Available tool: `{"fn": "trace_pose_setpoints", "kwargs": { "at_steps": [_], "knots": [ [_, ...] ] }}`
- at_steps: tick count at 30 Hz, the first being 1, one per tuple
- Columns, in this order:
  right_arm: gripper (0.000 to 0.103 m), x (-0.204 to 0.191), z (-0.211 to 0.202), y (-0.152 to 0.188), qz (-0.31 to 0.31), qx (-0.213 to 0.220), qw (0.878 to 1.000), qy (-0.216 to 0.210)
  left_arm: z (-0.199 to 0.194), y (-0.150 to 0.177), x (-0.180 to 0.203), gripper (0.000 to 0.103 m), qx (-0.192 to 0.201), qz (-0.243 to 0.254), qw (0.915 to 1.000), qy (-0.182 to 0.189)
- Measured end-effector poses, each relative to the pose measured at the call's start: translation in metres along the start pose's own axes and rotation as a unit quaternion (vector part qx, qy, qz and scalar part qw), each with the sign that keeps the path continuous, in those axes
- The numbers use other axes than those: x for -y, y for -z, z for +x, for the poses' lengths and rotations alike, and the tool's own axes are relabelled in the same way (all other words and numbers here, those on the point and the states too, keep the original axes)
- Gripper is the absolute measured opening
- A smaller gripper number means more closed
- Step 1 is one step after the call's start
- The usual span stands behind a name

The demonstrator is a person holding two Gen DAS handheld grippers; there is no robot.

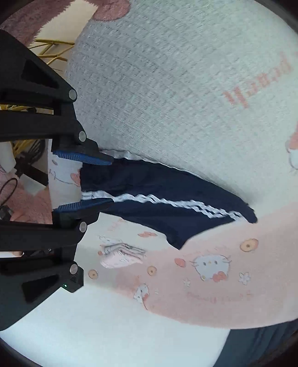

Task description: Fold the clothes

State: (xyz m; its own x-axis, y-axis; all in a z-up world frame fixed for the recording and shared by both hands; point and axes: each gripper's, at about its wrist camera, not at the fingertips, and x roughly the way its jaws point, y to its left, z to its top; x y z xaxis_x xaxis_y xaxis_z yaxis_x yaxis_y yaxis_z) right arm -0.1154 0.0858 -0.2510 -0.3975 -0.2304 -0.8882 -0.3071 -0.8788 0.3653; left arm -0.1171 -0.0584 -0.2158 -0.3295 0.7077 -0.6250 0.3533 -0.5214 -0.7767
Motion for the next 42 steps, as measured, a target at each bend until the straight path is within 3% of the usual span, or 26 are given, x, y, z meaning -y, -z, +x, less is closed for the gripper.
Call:
{"fn": "trace_pose_setpoints", "kwargs": {
  "at_steps": [4, 7, 13, 15, 16, 21, 24, 28, 30, 32, 36, 38, 41, 42],
  "knots": [
    [0.032, -0.009, -0.005, -0.002, -0.014, 0.012, 1.000, -0.019, 0.010, 0.003, 0.011, 0.039, -0.022, 0.034, 0.9985, -0.037],
    [0.034, -0.020, 0.008, -0.002, -0.034, -0.011, 0.999, -0.012, 0.026, 0.009, 0.004, 0.039, -0.050, 0.030, 0.9953, -0.078],
    [0.040, -0.014, 0.020, 0.003, -0.030, -0.032, 0.999, -0.018, 0.041, 0.011, -0.005, 0.039, -0.067, 0.011, 0.9965, -0.047],
    [0.040, -0.013, 0.021, 0.003, -0.027, -0.030, 0.999, -0.022, 0.042, 0.009, 0.000, 0.033, -0.066, 0.023, 0.9963, -0.049],
    [0.038, -0.014, 0.022, 0.003, -0.030, -0.028, 0.999, -0.018, 0.040, 0.008, 0.004, 0.024, -0.064, 0.031, 0.9961, -0.051],
    [0.037, -0.022, 0.021, 0.007, -0.054, -0.025, 0.998, 0.003, 0.025, 0.013, 0.029, 0.018, -0.052, 0.084, 0.9916, -0.083],
    [0.040, -0.025, 0.021, 0.008, -0.061, -0.029, 0.998, 0.007, 0.021, 0.017, 0.045, 0.018, -0.052, 0.127, 0.9792, -0.149],
    [0.040, -0.024, 0.017, 0.009, -0.043, -0.037, 0.998, -0.018, 0.022, 0.021, 0.068, 0.019, -0.048, 0.198, 0.9461, -0.251],
    [0.040, -0.026, 0.015, 0.010, -0.049, -0.034, 0.998, -0.008, 0.024, 0.017, 0.070, 0.023, -0.059, 0.203, 0.9368, -0.278],
    [0.040, -0.029, 0.016, 0.011, -0.075, -0.033, 0.996, 0.043, 0.022, 0.011, 0.067, 0.025, -0.068, 0.189, 0.9385, -0.281],
    [0.040, -0.025, 0.009, 0.011, -0.076, -0.024, 0.995, 0.062, -0.005, 0.002, 0.069, 0.025, -0.018, 0.189, 0.9354, -0.299],
    [0.040, -0.025, -0.001, 0.010, -0.079, 0.000, 0.995, 0.056, -0.013, -0.002, 0.071, 0.025, -0.008, 0.201, 0.9450, -0.258],
    [0.040, -0.031, -0.007, 0.007, -0.089, 0.017, 0.995, 0.039, -0.002, -0.005, 0.066, 0.025, -0.035, 0.202, 0.9635, -0.172],
    [0.040, -0.033, -0.002, 0.007, -0.091, 0.011, 0.995, 0.039, 0.007, -0.006, 0.063, 0.025, -0.045, 0.197, 0.9629, -0.179]
  ]
}}
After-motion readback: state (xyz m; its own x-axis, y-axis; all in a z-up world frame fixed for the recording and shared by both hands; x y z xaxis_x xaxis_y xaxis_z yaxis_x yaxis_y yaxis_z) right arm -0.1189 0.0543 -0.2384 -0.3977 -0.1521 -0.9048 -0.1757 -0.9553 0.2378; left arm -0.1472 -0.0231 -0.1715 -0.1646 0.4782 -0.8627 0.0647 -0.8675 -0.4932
